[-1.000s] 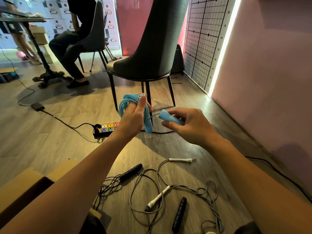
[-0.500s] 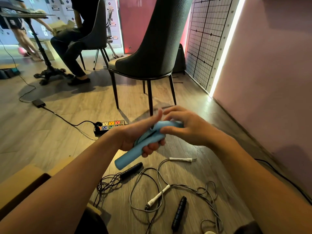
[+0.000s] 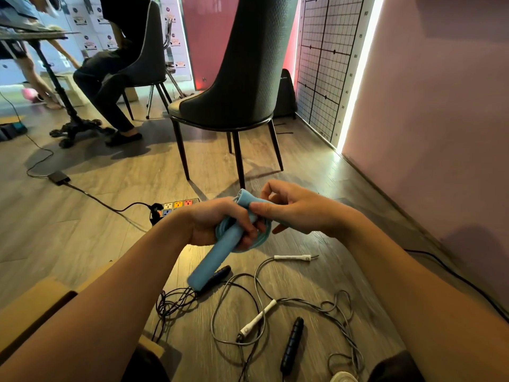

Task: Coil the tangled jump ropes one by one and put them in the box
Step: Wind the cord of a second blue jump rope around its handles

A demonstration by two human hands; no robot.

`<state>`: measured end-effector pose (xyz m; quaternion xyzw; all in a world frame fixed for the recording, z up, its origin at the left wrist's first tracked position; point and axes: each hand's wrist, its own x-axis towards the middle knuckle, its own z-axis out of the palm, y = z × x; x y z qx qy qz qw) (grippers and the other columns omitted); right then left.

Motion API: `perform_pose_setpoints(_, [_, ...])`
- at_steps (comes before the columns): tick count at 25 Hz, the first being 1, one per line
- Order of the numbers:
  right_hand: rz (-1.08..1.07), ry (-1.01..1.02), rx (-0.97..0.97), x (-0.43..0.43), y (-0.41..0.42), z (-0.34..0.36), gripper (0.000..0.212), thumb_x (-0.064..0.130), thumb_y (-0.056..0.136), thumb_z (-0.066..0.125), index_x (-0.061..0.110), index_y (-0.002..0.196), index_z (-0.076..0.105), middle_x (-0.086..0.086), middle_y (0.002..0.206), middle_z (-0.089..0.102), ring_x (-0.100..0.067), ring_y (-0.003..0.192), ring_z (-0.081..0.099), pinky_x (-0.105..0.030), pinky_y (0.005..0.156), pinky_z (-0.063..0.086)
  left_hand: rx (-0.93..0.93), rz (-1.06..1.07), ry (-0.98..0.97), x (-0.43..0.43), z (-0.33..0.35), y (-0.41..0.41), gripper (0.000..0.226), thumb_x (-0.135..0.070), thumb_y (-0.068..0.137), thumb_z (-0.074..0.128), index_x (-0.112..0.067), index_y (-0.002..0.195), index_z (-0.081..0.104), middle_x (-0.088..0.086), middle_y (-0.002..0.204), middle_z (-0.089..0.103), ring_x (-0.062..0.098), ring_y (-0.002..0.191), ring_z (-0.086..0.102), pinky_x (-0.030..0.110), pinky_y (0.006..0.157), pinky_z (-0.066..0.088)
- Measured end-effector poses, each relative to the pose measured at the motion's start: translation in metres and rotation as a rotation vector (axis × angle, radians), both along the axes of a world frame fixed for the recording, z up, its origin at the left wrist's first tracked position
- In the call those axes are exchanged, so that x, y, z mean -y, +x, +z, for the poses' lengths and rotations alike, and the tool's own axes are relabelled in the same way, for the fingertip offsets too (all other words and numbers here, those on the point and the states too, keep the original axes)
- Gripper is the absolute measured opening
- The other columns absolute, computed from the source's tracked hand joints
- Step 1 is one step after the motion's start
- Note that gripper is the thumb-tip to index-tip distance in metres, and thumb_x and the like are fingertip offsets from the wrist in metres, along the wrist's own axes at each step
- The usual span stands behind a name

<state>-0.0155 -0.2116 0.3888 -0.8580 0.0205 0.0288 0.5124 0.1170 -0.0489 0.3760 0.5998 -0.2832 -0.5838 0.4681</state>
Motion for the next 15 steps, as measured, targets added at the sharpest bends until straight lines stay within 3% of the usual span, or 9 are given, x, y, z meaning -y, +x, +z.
perform_pose_setpoints(3, [-0.115, 0.045, -0.009, -0.001, 0.001, -0.003, 0.036, 0.044, 0.096, 0.057, 0.012, 0.110, 0.050, -0.012, 0.107, 0.065, -0.023, 0.096, 0.069, -0.037, 0.072, 0.063, 0.381, 0.267, -0.061, 0.009, 0.000, 0.000, 0.006, -0.001, 0.083, 0.069, -0.002, 0.089, 0.068, 0.012, 0.078, 0.072, 0.017, 0.066, 0.070, 0.025, 0.062, 0.057])
perform_pose_setpoints(5, [-0.213, 0.166, 0.006, -0.003, 0.005, -0.007, 0.039, 0.045, 0.097, 0.055, 0.009, 0.113, 0.049, -0.014, 0.110, 0.062, -0.026, 0.096, 0.069, -0.042, 0.073, 0.063, 0.484, 0.377, -0.092, 0.009, -0.003, 0.003, 0.012, -0.011, 0.085, 0.073, -0.006, 0.094, 0.068, 0.007, 0.078, 0.076, 0.016, 0.070, 0.073, 0.021, 0.060, 0.056])
perform_pose_setpoints(8, [-0.357, 0.409, 0.014, -0.017, 0.018, -0.013, 0.043, 0.045, 0.097, 0.056, 0.007, 0.116, 0.048, -0.018, 0.114, 0.060, -0.028, 0.094, 0.067, -0.041, 0.073, 0.063, 0.386, 0.545, -0.239, 0.004, -0.005, 0.006, 0.031, -0.019, 0.083, 0.075, -0.010, 0.112, 0.067, 0.009, 0.092, 0.076, 0.020, 0.081, 0.073, 0.029, 0.068, 0.059])
perform_pose_setpoints(12, [-0.461, 0.561, 0.089, -0.053, 0.045, -0.021, 0.033, 0.042, 0.097, 0.058, 0.012, 0.105, 0.046, -0.014, 0.112, 0.057, -0.027, 0.093, 0.064, -0.043, 0.078, 0.061, 0.322, 0.819, -0.340, -0.003, -0.005, -0.002, 0.024, -0.028, 0.090, 0.070, -0.014, 0.109, 0.067, 0.001, 0.080, 0.069, 0.014, 0.071, 0.067, 0.036, 0.066, 0.059])
perform_pose_setpoints(15, [-0.502, 0.620, 0.160, -0.081, 0.062, -0.022, 0.022, 0.036, 0.098, 0.059, 0.017, 0.102, 0.048, -0.011, 0.112, 0.055, -0.024, 0.095, 0.062, -0.049, 0.086, 0.059, 0.291, 0.871, -0.340, -0.019, -0.002, -0.002, 0.025, -0.037, 0.093, 0.065, -0.018, 0.110, 0.065, 0.015, 0.096, 0.064, 0.028, 0.083, 0.059, 0.054, 0.086, 0.055])
